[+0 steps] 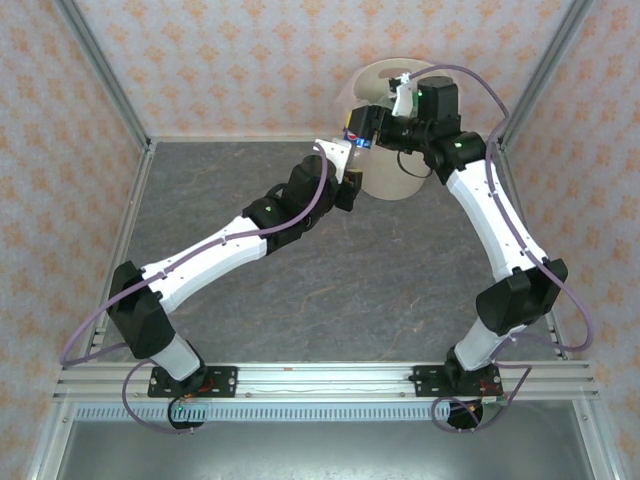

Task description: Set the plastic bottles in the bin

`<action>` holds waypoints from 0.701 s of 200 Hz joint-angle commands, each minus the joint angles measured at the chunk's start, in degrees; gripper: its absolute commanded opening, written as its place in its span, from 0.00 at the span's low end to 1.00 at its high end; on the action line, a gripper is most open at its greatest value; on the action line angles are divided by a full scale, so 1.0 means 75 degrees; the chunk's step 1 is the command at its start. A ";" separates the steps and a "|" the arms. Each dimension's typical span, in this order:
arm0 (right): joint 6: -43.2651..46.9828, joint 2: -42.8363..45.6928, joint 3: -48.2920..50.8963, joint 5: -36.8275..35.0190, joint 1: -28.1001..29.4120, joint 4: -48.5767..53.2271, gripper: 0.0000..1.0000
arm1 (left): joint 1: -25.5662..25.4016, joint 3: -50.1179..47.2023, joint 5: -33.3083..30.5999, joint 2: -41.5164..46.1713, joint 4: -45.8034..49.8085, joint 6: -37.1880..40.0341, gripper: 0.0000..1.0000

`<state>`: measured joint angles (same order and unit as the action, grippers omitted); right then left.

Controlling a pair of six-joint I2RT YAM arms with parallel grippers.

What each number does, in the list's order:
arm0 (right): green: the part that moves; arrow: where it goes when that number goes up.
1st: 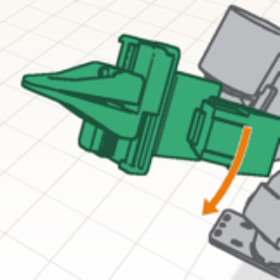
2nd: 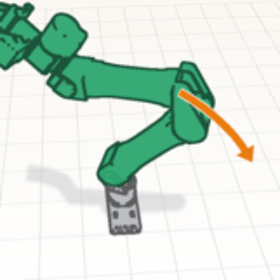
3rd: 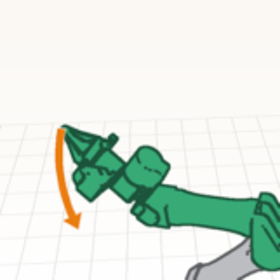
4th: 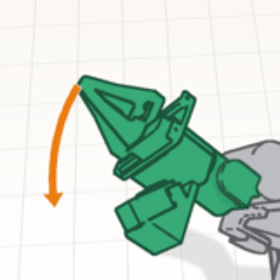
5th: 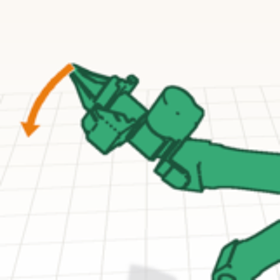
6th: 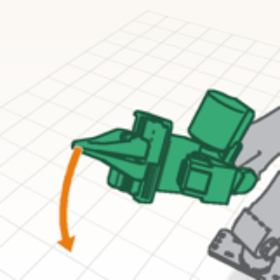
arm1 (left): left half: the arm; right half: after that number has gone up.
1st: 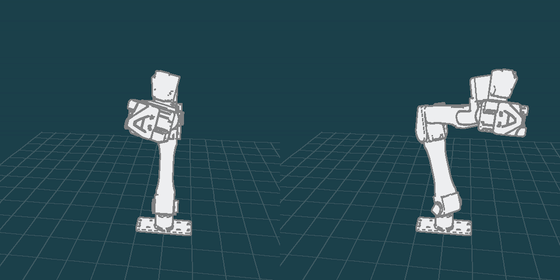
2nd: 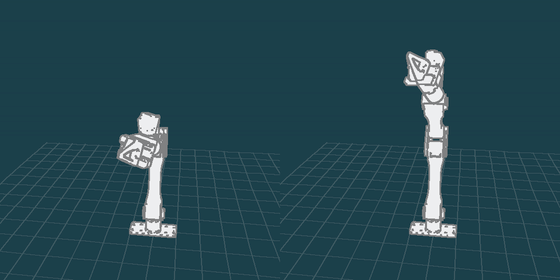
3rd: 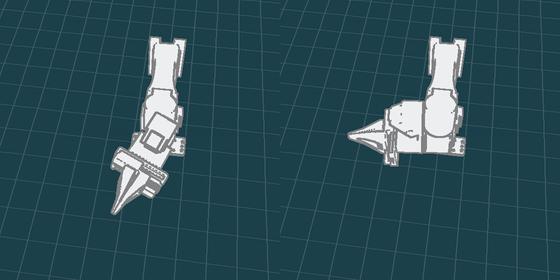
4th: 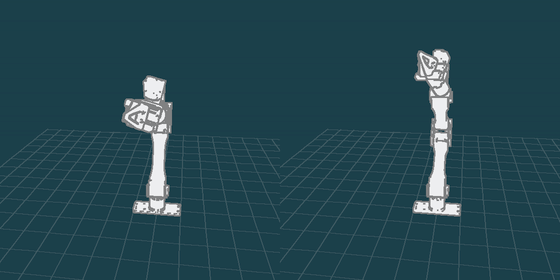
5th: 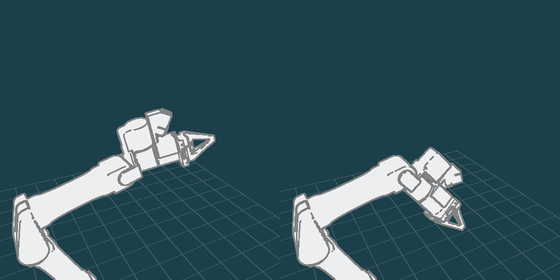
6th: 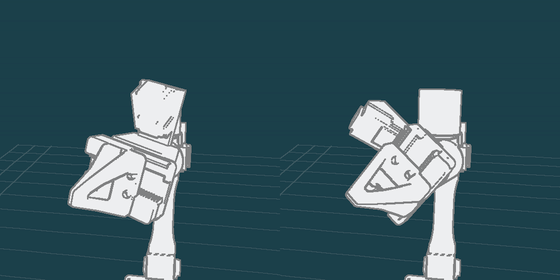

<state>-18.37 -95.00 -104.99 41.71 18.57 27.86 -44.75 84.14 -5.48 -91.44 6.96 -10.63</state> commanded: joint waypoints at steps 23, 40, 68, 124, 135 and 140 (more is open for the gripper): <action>0.0101 0.0146 -0.0607 -0.0792 0.0008 0.0074 0.58 | -0.0068 0.0280 -0.0448 0.0217 -0.0107 0.0093 0.80; 0.0088 0.0045 -0.0952 -0.1079 -0.0067 0.0105 0.58 | -0.0057 0.0153 -0.0554 0.0403 -0.0201 0.0048 0.99; 0.0053 -0.0329 -0.1744 -0.1496 -0.0314 0.0238 0.58 | -0.0056 -0.0051 -0.0693 0.0715 -0.0190 -0.0053 0.99; 0.0564 -0.1105 -0.3316 -0.3633 -0.0541 0.0500 0.57 | 0.0055 -0.0412 -0.0995 0.1346 0.0271 -0.0729 0.99; 0.0681 -0.1221 -0.3463 -0.4078 -0.0577 0.0453 0.57 | 0.0132 -0.0453 -0.0977 0.1445 0.0411 -0.0915 0.99; 0.0735 -0.1266 -0.3512 -0.4298 -0.0594 0.0419 0.57 | 0.0153 -0.0491 -0.0961 0.1494 0.0440 -0.1006 0.99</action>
<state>-16.05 -102.52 -128.33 19.79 14.76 30.89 -44.71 81.91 -10.94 -82.43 7.29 -14.13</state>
